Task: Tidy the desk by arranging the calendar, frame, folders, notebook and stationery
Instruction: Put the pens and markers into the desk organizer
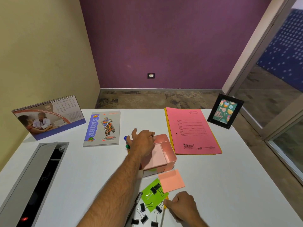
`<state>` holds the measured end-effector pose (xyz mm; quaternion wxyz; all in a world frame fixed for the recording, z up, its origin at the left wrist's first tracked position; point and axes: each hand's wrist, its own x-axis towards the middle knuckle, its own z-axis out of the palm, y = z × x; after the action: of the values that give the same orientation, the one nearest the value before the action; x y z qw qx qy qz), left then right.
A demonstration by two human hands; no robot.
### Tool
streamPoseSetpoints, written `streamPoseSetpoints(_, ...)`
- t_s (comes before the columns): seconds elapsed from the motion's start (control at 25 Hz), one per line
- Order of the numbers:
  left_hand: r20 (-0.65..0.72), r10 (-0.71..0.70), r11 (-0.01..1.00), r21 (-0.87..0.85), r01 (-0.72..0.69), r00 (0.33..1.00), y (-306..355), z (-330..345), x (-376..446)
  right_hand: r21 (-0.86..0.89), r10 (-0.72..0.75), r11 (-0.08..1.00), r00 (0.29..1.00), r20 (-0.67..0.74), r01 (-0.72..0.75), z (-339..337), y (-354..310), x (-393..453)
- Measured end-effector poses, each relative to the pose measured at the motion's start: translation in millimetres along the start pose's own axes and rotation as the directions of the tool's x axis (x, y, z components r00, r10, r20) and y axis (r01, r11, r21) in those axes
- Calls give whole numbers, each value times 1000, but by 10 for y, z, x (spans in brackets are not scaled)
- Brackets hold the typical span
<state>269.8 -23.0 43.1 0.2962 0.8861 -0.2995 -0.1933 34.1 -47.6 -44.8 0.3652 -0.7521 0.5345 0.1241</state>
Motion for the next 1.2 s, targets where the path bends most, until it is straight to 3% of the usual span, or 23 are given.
streamPoseSetpoints(0.12, 114, -38, 992, 127, 24, 993, -17, 12, -22, 6, 8, 1000, 1000, -3, -8, 90, 1, -5)
streamPoseSetpoints(0.28, 146, -53, 987, 156, 30, 988, -42, 16, -43, -33, 25, 999, 999, -27, -26, 125, -77, -30)
streamPoseSetpoints(0.44, 83, -37, 992, 121, 26, 996, -62, 9, -74, -57, 24, 998, 996, -85, -29, 126, -79, -82)
streamPoseSetpoints(0.56, -53, 59, 996, 64, -55, 997, -105, 7, -97, -12, -13, 1000, 986, -165, 11, 37, -109, -101)
streamPoseSetpoints(0.68, -203, 264, 964, 20, -265, 943, -90, -4, -132, 221, -106, 959, 948, -299, 177, -159, -239, -119)
streamPoseSetpoints(0.84, -63, 401, 867, -295, -401, 914, 116, -53, -257, 492, -298, 722, 861, -412, 486, -574, -611, -171)
streamPoseSetpoints(1.0, -43, 464, 811, -383, -443, 885, 242, -77, -301, 457, -391, 620, 756, -526, 638, -833, -924, -108)
streamPoseSetpoints(1.2, -8, 467, 814, -387, -433, 884, 251, -206, -284, 444, -426, 568, 709, -562, 693, -830, -1066, -90)
